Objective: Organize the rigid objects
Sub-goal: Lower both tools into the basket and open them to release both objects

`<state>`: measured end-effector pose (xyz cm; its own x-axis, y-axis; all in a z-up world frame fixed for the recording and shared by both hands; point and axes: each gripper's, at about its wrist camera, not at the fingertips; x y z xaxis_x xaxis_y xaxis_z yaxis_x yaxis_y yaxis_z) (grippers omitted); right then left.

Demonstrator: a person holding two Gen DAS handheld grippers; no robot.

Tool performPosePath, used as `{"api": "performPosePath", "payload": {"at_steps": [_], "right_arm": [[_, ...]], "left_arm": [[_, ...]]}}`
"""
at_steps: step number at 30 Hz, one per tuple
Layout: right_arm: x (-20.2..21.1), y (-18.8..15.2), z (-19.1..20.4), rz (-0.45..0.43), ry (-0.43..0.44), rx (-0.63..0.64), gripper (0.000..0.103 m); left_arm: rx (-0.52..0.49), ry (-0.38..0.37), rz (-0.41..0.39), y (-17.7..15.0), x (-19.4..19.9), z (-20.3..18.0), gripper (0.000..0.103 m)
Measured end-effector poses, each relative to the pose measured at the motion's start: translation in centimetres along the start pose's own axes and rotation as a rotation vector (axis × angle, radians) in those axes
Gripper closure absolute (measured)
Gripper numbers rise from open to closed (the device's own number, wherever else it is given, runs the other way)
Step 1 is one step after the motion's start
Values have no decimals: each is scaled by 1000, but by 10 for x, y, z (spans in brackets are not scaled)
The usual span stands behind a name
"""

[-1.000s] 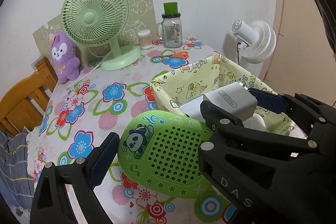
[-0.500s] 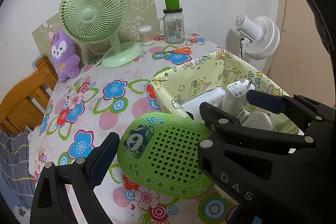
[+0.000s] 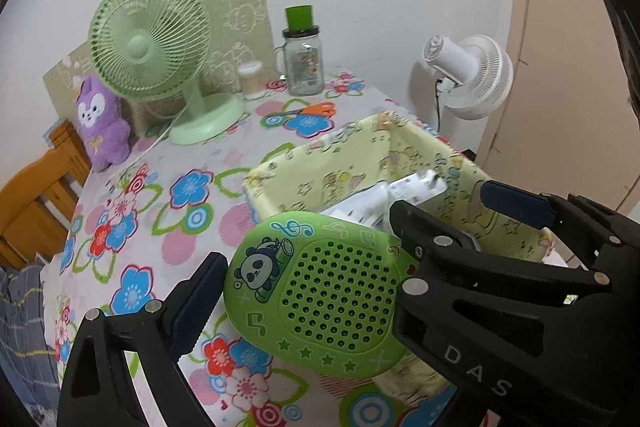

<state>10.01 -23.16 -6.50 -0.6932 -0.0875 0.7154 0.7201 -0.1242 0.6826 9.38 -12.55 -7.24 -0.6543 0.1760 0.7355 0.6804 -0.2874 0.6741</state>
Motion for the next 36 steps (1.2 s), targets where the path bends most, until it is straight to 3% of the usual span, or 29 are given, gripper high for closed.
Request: {"api": "performPosePath", "payload": {"at_steps": [13, 23, 36], "right_arm": [[-1, 10, -32, -19, -60, -39, 29], [-25, 13, -42, 14, -65, -53, 29], [-37, 14, -44, 41, -40, -73, 29]], "left_arm": [[-39, -17, 9, 21, -26, -26, 6], [-36, -9, 56, 27, -57, -29, 6], [-64, -7, 97, 27, -63, -31, 3]]}}
Point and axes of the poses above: each gripper's, at about its wrist camera, not at the fingertips, and x roughly against the way its jaws point, z to its left, y to its top
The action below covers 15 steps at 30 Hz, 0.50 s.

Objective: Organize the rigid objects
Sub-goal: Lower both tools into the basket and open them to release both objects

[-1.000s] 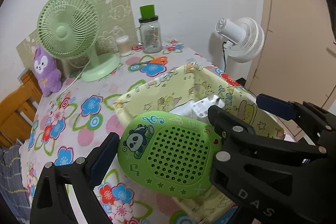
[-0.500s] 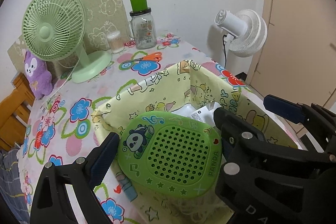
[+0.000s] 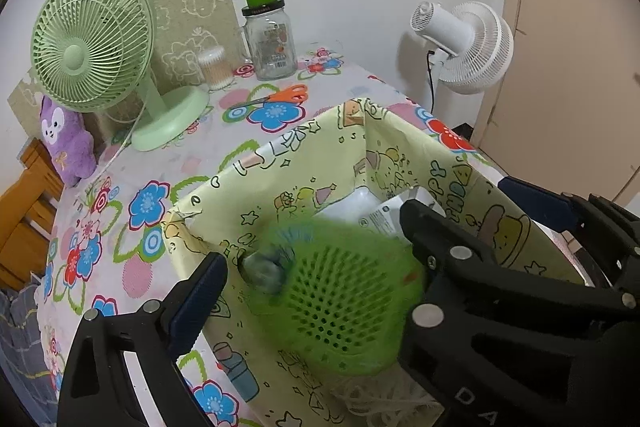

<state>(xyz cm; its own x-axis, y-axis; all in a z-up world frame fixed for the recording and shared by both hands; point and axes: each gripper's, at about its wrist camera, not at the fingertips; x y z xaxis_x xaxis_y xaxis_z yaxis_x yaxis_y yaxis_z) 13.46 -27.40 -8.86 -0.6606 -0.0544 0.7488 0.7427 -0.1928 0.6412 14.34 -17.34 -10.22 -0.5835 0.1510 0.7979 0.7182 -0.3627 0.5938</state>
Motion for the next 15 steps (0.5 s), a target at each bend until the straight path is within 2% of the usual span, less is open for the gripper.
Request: {"api": "performPosePath", "payload": {"at_steps": [4, 15], "right_arm": [[2, -1, 1, -2, -8, -3, 29], [25, -11, 4, -31, -4, 3, 29]], "left_arm": [[-8, 3, -3, -2, 2, -2, 0], [1, 34, -44, -13, 30, -1, 0]]}}
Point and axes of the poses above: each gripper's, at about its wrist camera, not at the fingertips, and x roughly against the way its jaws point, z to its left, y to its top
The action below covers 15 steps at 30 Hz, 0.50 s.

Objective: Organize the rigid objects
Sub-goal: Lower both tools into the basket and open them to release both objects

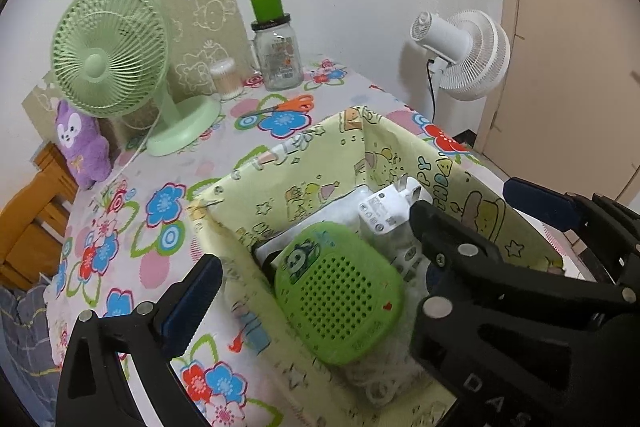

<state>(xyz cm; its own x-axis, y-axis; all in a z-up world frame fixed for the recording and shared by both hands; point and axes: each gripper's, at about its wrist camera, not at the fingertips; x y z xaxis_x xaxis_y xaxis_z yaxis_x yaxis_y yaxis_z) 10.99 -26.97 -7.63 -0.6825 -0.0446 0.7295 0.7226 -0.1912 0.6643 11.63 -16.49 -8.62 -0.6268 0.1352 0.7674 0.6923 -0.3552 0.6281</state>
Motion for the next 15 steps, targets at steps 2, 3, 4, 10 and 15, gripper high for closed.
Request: {"api": "performPosePath", "payload": {"at_steps": [2, 3, 4, 10, 15], "right_arm": [[6, -3, 3, -8, 4, 2, 29], [8, -3, 4, -11, 3, 3, 29], [11, -4, 5, -17, 1, 7, 29], [27, -10, 18, -40, 23, 27, 28], [39, -16, 31, -58, 31, 53, 27]], "left_arm": [[13, 6, -8, -4, 7, 4, 0], [18, 11, -11, -5, 10, 6, 0], [26, 17, -15, -7, 13, 8, 0], [69, 33, -36, -19, 33, 22, 0], [110, 39, -45, -32, 47, 34, 0]]}}
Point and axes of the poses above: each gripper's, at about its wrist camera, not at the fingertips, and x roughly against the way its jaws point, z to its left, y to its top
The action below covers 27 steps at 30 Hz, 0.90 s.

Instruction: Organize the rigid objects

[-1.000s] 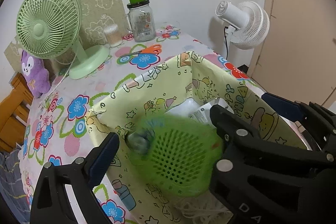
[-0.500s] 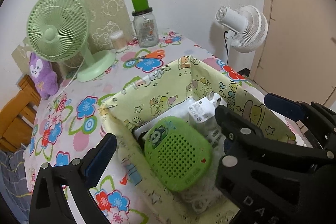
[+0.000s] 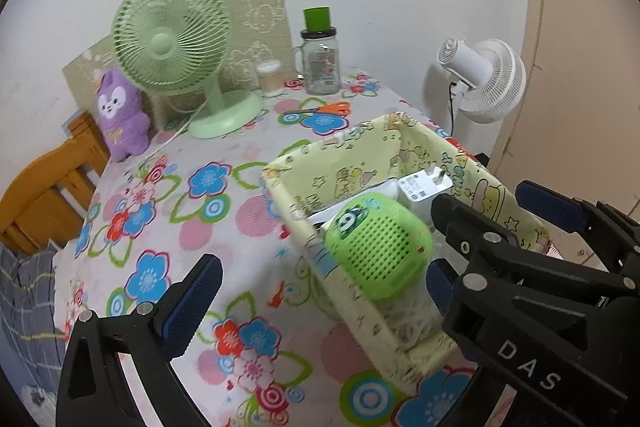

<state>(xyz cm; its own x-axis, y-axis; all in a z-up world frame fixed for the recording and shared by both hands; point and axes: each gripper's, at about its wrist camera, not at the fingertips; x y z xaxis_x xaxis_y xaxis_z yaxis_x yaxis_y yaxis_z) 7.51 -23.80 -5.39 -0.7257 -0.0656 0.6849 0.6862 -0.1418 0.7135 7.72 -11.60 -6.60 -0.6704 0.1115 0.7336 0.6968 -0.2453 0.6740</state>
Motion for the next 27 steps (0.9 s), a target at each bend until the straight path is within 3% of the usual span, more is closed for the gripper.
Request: {"api": "performPosePath", "payload": {"at_steps": [20, 27], "right_arm": [[55, -14, 47, -88, 32, 84, 21], [81, -15, 59, -147, 48, 119, 12]], "left_arm": [[132, 84, -88, -34, 66, 59, 0], [170, 117, -133, -43, 92, 72, 0]]}}
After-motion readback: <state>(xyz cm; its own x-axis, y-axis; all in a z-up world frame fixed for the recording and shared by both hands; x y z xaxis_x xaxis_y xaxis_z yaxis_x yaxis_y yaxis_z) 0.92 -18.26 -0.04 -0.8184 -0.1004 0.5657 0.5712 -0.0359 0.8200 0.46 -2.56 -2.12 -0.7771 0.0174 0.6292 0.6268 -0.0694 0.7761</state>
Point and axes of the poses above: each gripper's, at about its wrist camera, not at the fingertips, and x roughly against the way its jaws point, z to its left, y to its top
